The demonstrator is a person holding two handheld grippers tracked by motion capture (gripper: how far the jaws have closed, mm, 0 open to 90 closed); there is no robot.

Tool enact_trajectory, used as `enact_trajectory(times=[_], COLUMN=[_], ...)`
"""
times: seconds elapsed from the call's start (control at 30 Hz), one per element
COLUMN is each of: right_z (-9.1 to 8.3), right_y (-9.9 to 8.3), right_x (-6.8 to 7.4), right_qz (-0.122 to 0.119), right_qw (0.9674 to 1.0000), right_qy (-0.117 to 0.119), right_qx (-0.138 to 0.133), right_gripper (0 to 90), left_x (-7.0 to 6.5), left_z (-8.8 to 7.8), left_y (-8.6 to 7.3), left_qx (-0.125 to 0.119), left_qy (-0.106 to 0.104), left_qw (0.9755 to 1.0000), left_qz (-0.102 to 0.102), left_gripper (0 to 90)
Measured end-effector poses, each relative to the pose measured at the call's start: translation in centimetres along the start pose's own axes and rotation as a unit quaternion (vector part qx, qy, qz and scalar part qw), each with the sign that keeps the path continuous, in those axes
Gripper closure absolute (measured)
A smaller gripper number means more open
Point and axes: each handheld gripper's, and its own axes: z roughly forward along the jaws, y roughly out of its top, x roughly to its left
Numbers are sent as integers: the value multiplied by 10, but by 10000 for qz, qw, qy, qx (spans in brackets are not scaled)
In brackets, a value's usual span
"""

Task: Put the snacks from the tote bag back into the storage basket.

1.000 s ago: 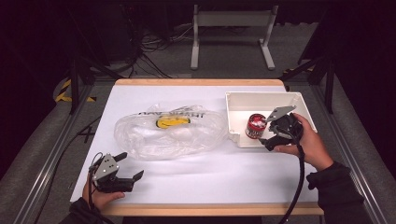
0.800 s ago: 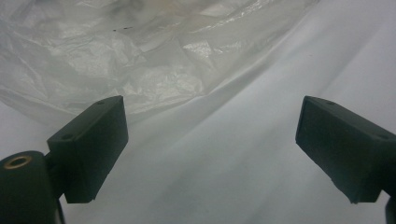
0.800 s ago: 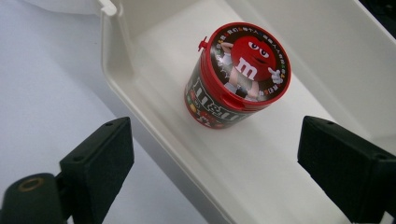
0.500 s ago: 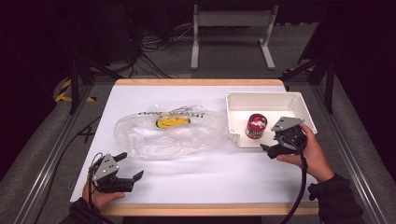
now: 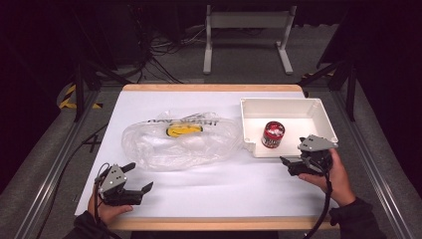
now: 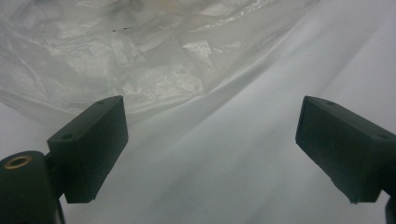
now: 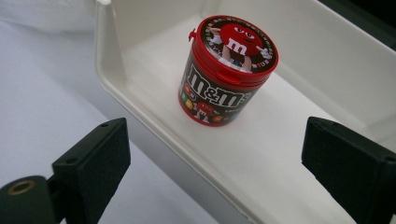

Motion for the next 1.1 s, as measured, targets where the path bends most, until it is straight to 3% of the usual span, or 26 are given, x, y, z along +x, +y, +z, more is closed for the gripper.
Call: enact_trajectory(times=[0.3, 0.47, 0.8, 0.9, 1.1], right_z=[-6, -8, -12, -15, -16], right_y=[-25, -44, -78, -81, -83], right_x=[1, 3, 8, 11, 9], right_qz=[24, 204, 469, 477, 556], right_qw=[9994, 9979, 9955, 9925, 9917], right_qy=[-119, -227, -502, -723, -692], right_qx=[-335, -565, -655, -864, -925], right_gripper=[99, 113, 109, 109, 102], left_x=[1, 3, 3, 3, 3], left_z=[1, 0, 0, 0, 0], left_y=[0, 0, 0, 0, 0], left_qx=[38, 39, 17, 9, -6], left_qy=[1, -36, -104, -147, -133], left_qw=[10000, 9999, 9999, 9998, 9999], left_qz=[-66, -130, -91, -96, -80], left_gripper=[105, 104, 105, 98, 95])
